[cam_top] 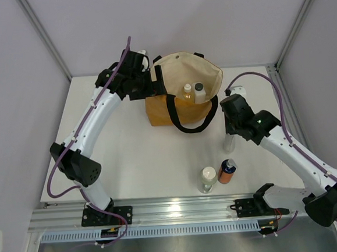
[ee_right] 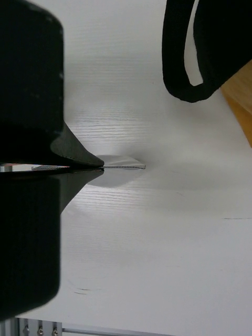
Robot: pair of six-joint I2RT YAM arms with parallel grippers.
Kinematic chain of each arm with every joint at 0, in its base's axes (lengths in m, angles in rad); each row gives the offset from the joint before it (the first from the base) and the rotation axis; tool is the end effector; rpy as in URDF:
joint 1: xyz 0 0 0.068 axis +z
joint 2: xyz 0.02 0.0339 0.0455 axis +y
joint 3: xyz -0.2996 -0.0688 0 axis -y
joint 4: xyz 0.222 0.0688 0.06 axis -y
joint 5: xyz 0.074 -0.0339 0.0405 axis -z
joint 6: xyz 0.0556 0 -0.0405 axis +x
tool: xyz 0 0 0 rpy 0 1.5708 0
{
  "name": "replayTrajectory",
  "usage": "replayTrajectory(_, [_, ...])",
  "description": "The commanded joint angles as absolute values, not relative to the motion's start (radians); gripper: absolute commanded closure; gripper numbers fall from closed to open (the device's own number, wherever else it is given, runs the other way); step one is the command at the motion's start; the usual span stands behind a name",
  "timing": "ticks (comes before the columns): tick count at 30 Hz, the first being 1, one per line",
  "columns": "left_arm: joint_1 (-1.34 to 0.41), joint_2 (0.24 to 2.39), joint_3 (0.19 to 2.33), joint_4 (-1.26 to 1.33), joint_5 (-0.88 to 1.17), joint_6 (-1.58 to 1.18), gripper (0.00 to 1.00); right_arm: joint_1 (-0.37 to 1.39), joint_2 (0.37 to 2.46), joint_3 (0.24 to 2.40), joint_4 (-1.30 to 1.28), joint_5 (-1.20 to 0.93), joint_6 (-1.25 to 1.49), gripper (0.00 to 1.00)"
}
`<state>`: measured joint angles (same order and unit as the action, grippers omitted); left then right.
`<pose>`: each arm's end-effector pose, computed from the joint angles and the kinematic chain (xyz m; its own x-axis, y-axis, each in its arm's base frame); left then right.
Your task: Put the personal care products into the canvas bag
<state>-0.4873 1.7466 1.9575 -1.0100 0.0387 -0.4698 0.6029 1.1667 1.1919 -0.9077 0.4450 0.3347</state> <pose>0.3235 -0.1739 0.4208 -0.7873 -0.0947 -0.6092 0.1518 0.9279 -0.3404 0.1795 0.0945 0.3586 -0.6950 -0.1185 -0.7092 -0.0617 0.9925 -0.1053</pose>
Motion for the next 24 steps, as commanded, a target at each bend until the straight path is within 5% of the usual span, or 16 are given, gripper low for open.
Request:
replayTrajectory(1, [-0.483,1.698,1.953,-1.002,0.046,-0.460,0.01,0.597,1.111,1.171,-0.824,0.430,0.363,1.00])
replayTrajectory(11, [-0.485,1.694,1.931,-0.992,0.048,-0.459,0.01,0.595,1.058,1.022,-0.755,0.403,0.374,0.95])
replayTrajectory(18, [-0.485,1.689,1.930,-0.999,0.045,-0.454,0.01,0.588,1.062,0.951,-0.690,0.405,0.374,0.45])
replayTrajectory(24, [-0.483,1.684,1.921,-0.999,0.048,-0.453,0.01,0.569,1.103,0.925,-0.624,0.416,0.368,0.25])
